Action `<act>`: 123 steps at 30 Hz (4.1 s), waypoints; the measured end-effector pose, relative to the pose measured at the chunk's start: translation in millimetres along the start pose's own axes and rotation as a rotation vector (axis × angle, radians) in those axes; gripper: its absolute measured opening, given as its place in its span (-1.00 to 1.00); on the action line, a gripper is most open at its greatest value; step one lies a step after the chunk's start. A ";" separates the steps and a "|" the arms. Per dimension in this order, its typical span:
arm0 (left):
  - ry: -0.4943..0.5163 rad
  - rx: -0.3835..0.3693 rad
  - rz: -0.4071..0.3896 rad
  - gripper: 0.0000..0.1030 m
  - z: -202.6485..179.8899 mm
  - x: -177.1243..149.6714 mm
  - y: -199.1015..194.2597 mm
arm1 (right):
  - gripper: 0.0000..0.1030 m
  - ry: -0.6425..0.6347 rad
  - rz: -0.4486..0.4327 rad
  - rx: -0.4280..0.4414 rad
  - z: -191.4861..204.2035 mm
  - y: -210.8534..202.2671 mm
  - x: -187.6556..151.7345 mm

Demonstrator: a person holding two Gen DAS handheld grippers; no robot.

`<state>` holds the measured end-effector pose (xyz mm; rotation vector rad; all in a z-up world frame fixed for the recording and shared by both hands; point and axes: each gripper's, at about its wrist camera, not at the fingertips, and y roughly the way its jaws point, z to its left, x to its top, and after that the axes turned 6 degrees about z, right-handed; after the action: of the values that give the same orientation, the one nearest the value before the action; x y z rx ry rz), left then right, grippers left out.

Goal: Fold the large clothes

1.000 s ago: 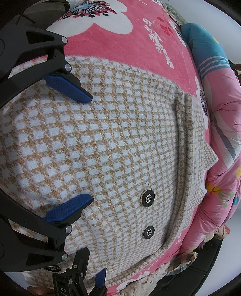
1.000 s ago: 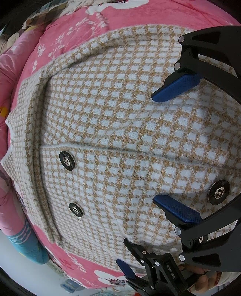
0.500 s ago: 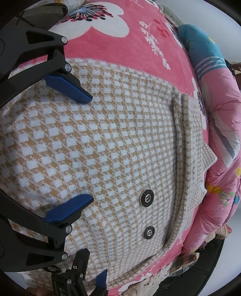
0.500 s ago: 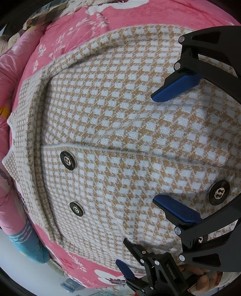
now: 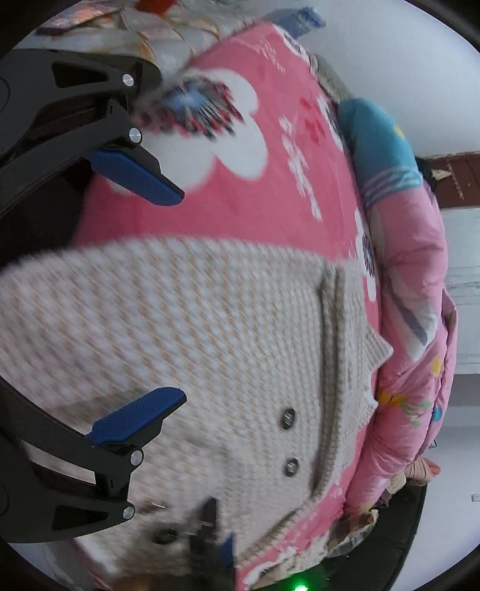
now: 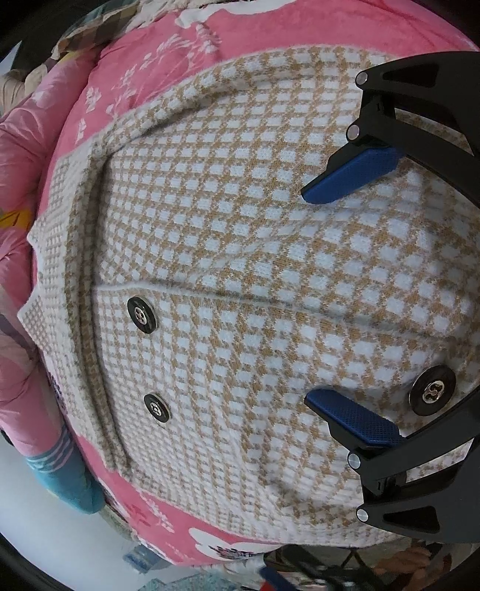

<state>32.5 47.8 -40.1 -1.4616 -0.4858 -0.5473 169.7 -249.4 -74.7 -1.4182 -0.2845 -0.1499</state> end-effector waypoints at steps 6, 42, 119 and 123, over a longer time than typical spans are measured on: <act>-0.020 0.005 0.003 0.85 22.4 -49.8 -32.9 | 0.88 -0.013 -0.030 0.014 -4.3 -12.4 -17.2; -0.300 -0.427 0.224 0.18 22.3 -41.5 44.4 | 0.88 -0.038 -0.050 0.037 -22.7 -23.2 -34.7; -0.156 -0.405 0.302 -0.18 -21.9 -71.1 11.1 | 0.23 0.243 0.037 0.381 -157.2 -103.0 -172.6; -0.158 -0.368 0.306 -0.44 -23.2 -73.6 13.2 | -0.35 0.244 0.067 0.375 -155.0 -94.9 -182.2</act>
<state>-17.7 28.9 -97.0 -1.9014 -0.2828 -0.2850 -14.0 -428.6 -55.6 -1.0232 -0.0578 -0.2016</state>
